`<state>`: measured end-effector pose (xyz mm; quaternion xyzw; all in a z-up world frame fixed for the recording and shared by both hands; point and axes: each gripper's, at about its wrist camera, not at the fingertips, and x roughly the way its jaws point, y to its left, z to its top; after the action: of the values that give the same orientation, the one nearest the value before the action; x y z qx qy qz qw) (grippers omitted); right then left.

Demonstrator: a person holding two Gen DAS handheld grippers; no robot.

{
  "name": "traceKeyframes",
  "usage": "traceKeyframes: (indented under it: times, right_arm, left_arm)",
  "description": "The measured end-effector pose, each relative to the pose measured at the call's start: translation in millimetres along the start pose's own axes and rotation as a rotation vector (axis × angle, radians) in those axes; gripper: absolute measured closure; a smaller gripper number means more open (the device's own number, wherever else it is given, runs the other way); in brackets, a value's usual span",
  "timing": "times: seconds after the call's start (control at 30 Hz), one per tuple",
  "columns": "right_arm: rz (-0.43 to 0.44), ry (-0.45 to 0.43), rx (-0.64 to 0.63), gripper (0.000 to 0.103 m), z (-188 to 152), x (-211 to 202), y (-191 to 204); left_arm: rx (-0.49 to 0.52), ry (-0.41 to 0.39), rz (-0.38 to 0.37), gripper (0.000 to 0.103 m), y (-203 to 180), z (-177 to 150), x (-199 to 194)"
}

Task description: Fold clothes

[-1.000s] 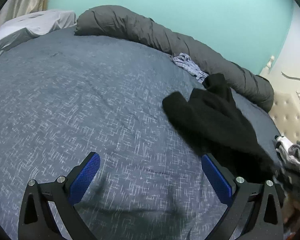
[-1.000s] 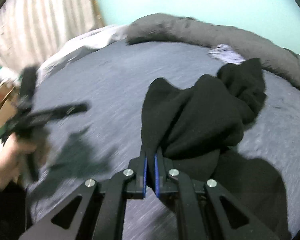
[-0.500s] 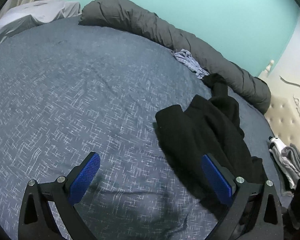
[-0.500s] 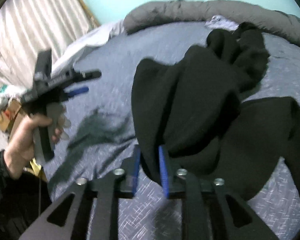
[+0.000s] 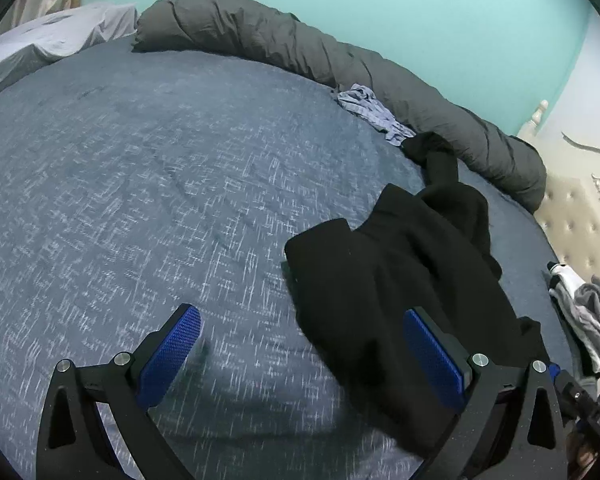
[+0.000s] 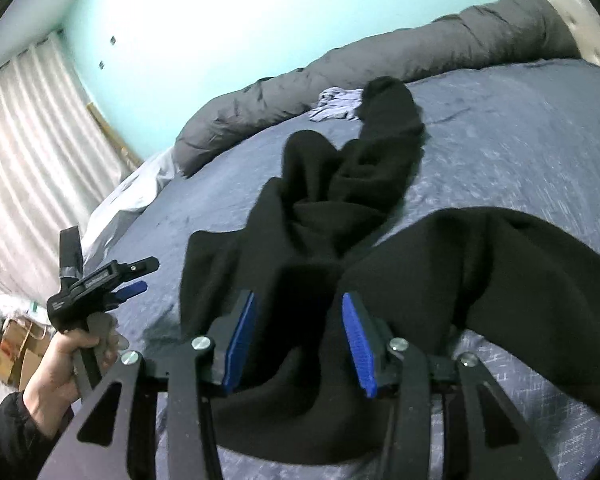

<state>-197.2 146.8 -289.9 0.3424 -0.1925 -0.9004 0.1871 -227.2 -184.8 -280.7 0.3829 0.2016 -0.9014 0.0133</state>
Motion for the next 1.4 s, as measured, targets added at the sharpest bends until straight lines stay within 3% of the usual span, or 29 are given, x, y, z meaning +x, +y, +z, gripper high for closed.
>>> traceKeyframes:
  times: [0.2,0.53,0.63,0.7,1.0,1.2,1.3,1.4]
  right_arm:
    - [-0.001,0.000,0.033,0.057,-5,9,-11]
    - [0.022,0.001,0.073,0.055,-2,13,-27]
    - [0.030,-0.001,0.074,0.054,0,14,-28]
    - [0.031,0.002,0.073,0.054,0,16,-29]
    - [0.030,-0.001,0.097,0.054,4,19,-35]
    - [0.037,-0.013,0.115,0.054,7,17,-37]
    - [0.037,-0.014,0.118,0.054,8,16,-38]
    - [0.041,-0.017,0.127,0.053,9,16,-39]
  left_arm:
    - [-0.040,0.027,-0.025,0.000,-1,6,19]
    - [-0.001,0.089,-0.046,0.002,-21,1,47]
    - [0.000,0.101,-0.051,0.020,-21,0,48]
    - [0.011,0.108,-0.060,0.037,-23,-1,48]
    - [0.047,0.085,-0.071,0.081,-19,-2,30]
    - [-0.008,0.047,-0.044,0.091,12,-3,0]
    - [-0.054,0.026,-0.006,0.102,29,-5,-16]
    - [-0.078,0.010,0.053,0.102,45,-9,-32]
